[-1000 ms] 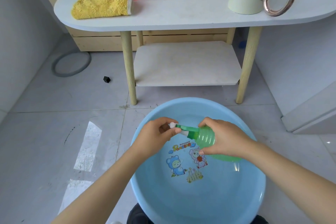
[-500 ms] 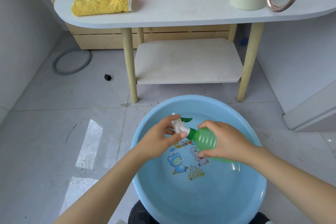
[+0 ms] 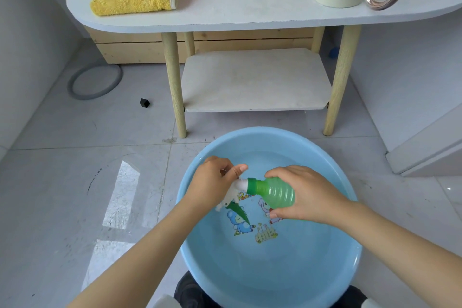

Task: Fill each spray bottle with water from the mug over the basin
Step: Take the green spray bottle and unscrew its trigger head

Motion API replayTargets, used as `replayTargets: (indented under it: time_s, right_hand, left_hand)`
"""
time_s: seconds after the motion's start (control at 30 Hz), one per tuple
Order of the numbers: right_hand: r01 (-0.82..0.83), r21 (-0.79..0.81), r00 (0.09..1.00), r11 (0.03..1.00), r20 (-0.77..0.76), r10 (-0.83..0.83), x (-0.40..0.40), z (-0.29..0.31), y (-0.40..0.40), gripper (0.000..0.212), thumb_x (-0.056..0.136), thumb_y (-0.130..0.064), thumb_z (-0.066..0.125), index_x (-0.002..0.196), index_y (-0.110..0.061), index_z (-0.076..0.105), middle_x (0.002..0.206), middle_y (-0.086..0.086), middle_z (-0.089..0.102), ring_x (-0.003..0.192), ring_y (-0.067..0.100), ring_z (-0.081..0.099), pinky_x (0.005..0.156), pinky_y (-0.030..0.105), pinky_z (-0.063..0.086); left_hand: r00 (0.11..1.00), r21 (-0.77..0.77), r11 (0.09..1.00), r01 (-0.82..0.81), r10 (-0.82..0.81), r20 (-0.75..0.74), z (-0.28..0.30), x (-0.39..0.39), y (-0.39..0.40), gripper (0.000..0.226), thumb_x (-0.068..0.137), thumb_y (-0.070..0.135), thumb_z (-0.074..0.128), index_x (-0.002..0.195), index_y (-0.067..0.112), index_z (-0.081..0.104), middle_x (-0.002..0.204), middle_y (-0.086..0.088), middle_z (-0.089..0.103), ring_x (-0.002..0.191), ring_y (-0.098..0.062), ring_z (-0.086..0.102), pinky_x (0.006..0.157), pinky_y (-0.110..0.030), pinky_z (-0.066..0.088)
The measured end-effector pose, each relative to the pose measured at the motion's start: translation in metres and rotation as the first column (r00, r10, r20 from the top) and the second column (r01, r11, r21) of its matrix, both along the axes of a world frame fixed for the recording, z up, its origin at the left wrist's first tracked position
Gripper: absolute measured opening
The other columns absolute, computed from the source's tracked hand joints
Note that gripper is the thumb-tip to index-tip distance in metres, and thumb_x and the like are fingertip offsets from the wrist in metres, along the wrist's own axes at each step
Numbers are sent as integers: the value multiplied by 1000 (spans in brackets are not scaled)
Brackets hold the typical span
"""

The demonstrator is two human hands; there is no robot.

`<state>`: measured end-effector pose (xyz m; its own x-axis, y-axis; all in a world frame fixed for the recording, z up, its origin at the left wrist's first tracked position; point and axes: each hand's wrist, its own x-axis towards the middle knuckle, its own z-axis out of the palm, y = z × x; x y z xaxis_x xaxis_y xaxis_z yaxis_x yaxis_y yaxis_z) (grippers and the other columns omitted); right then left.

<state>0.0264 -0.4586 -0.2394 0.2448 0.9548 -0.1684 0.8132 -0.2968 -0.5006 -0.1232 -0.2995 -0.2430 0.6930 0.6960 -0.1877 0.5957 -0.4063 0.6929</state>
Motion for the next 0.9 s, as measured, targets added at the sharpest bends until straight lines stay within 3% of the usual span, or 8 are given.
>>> replayTargets:
  time_s: [0.13, 0.27, 0.37, 0.47, 0.67, 0.77, 0.9]
  right_hand:
    - [10, -14, 1000, 1000, 26, -9, 8, -3, -4, 76, 65, -53, 79, 130, -30, 47, 128, -16, 52, 121, 10, 44, 99, 20, 29]
    - [105, -119, 994, 987, 3, -106, 20, -11, -13, 75, 64, -56, 78, 127, -33, 46, 127, -15, 52, 116, 11, 48, 95, 25, 37]
    - [197, -211, 978, 957, -27, -207, 28, -19, -21, 70, 62, -57, 78, 120, -33, 46, 121, -11, 56, 107, 13, 53, 89, 31, 44]
    - [246, -267, 963, 932, -40, -265, 30, -23, -26, 70, 63, -57, 78, 120, -32, 47, 119, -9, 57, 104, 14, 54, 87, 30, 45]
    - [314, -149, 935, 938, -124, -333, 24, -17, -21, 73, 65, -52, 79, 126, -29, 45, 128, -9, 53, 119, 11, 48, 94, 28, 40]
    - [291, -161, 941, 943, -130, -312, 19, -11, -16, 72, 67, -53, 77, 127, -29, 45, 128, -10, 52, 118, 11, 48, 92, 27, 40]
    - [347, -86, 905, 934, -230, -357, 13, -1, -13, 69, 66, -52, 78, 124, -29, 47, 120, -14, 53, 113, 7, 49, 86, 24, 39]
  left_hand:
    - [996, -97, 992, -85, 87, 15, -2, -2, -1, 33, 94, 43, 51, 72, 18, 52, 71, -5, 69, 62, -21, 58, 53, -27, 44]
    - [980, -114, 974, -197, 200, 21, -2, -8, 10, 32, 96, 41, 49, 82, 13, 56, 67, -6, 69, 53, -17, 55, 43, -23, 39]
    - [952, -88, 950, -299, 303, 38, -2, -16, 18, 36, 96, 41, 47, 87, 8, 57, 65, -3, 65, 51, -11, 58, 45, -20, 40]
    - [926, -62, 928, -368, 372, 71, 0, -23, 26, 39, 96, 42, 46, 87, 6, 56, 62, -5, 63, 56, -16, 61, 49, -26, 42]
    - [931, -74, 930, -359, 363, 44, 0, -24, 25, 38, 95, 43, 49, 84, 7, 56, 65, -9, 66, 62, -21, 62, 53, -30, 46]
    - [934, -113, 930, -350, 356, 38, -1, -22, 20, 36, 93, 44, 53, 85, 9, 57, 69, -7, 69, 60, -16, 60, 49, -26, 40]
    - [916, -236, 904, -355, 387, 107, 12, -21, 22, 37, 89, 43, 61, 82, 7, 60, 68, -2, 72, 58, -13, 63, 54, -24, 44]
